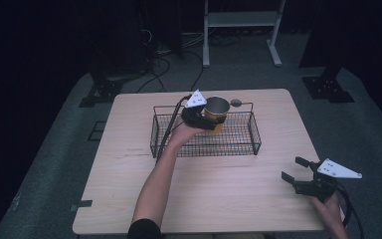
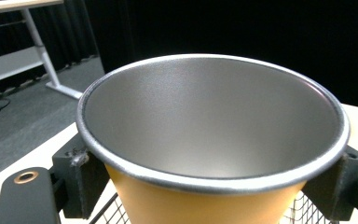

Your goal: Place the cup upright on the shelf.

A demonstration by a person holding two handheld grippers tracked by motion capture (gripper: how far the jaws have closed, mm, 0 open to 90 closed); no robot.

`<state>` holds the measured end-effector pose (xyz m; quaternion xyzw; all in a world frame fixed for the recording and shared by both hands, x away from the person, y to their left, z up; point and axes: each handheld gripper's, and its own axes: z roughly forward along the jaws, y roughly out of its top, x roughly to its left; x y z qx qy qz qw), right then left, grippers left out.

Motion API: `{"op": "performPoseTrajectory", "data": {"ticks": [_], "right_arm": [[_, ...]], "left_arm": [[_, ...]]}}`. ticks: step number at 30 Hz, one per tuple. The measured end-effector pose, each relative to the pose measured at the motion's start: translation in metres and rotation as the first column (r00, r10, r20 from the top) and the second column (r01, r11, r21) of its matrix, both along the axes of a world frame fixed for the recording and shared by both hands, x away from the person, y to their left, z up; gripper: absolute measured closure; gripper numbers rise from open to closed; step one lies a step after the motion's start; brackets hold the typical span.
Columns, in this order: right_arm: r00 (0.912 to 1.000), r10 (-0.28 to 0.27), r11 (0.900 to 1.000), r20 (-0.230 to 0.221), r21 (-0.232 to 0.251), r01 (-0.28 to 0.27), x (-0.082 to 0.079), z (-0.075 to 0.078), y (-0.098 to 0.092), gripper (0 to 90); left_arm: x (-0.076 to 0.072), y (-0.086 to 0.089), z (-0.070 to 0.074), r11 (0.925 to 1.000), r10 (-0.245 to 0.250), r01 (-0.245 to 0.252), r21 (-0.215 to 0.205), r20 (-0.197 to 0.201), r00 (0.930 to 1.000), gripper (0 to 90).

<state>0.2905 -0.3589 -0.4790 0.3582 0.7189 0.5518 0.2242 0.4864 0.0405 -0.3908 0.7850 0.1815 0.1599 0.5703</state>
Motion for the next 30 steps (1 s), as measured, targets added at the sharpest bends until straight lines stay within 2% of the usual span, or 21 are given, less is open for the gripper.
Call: {"op": "performPoseTrajectory", "data": {"ticks": [4,12,20,30], "right_arm": [[1.0,0.002,1.0,0.0,0.001,-0.002,0.0,0.0,0.0,13.3],[1.0,0.003,1.0,0.0,0.001,-0.003,0.0,0.0,0.0,13.3],[1.0,0.005,1.0,0.002,0.001,-0.005,0.0,0.0,0.0,13.3],[1.0,0.006,1.0,0.003,-0.001,-0.006,0.0,0.0,0.0,13.3]], "left_arm": [[0.004,0.0,-0.004,0.9999,-0.016,0.016,0.002,0.0,0.9999,14.1],[0.012,-0.003,-0.007,0.9962,-0.075,0.076,0.044,-0.022,0.997,14.0],[0.017,-0.005,-0.017,0.993,-0.075,0.08,0.087,-0.063,0.9952,13.9],[0.022,-0.004,-0.026,0.9874,-0.087,0.097,0.125,-0.084,0.9927,13.8]]}}
